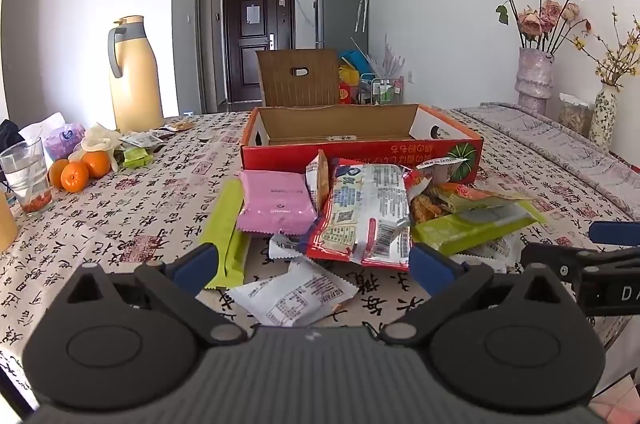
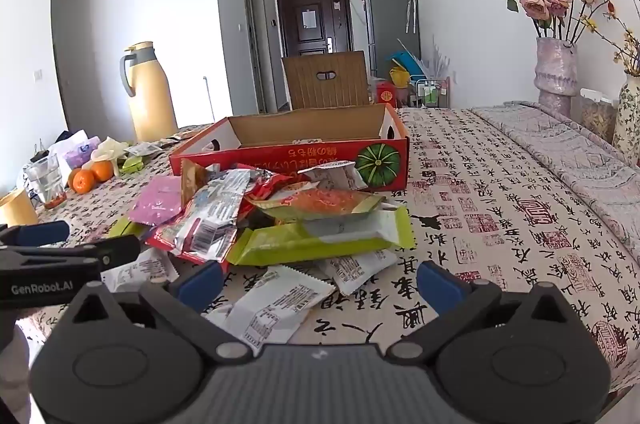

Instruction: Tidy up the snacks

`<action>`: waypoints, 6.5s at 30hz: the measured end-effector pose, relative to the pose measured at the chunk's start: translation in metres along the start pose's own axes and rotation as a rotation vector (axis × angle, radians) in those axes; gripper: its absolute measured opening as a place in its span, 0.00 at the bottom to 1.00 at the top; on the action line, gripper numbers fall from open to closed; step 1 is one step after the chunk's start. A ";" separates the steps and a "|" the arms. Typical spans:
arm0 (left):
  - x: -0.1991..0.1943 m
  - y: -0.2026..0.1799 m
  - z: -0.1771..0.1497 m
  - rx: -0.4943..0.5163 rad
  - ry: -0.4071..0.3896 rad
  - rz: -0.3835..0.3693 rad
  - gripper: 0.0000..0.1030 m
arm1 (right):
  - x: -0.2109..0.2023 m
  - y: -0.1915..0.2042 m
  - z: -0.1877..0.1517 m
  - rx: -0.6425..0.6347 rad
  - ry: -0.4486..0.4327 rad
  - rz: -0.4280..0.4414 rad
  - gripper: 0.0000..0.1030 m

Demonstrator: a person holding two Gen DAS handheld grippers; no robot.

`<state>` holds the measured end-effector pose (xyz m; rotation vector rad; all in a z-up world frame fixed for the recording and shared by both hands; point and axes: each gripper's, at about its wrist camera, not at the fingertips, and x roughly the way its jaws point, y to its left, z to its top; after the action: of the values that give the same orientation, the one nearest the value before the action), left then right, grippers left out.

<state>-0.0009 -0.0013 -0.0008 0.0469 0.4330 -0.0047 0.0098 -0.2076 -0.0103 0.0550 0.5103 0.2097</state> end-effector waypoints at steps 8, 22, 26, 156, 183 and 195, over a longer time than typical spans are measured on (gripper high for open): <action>0.001 0.005 -0.007 -0.022 0.015 -0.019 1.00 | 0.002 0.002 -0.002 0.007 0.005 -0.013 1.00; 0.004 0.007 -0.007 -0.037 0.034 -0.019 1.00 | 0.003 0.002 -0.003 0.007 0.022 -0.015 1.00; 0.003 0.008 -0.007 -0.039 0.035 -0.022 1.00 | 0.004 0.003 -0.003 0.007 0.023 -0.015 1.00; 0.040 0.022 -0.023 -0.006 0.125 -0.035 1.00 | 0.033 0.001 -0.017 0.020 0.030 -0.007 0.38; 0.077 0.015 -0.016 0.196 0.149 -0.108 0.85 | 0.045 -0.018 -0.022 0.065 0.049 -0.013 0.38; 0.065 0.015 -0.018 0.157 0.151 -0.177 0.71 | 0.046 -0.014 -0.023 0.060 0.058 -0.007 0.38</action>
<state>0.0508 0.0150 -0.0435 0.1645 0.5864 -0.2106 0.0403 -0.2118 -0.0537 0.1054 0.5746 0.1898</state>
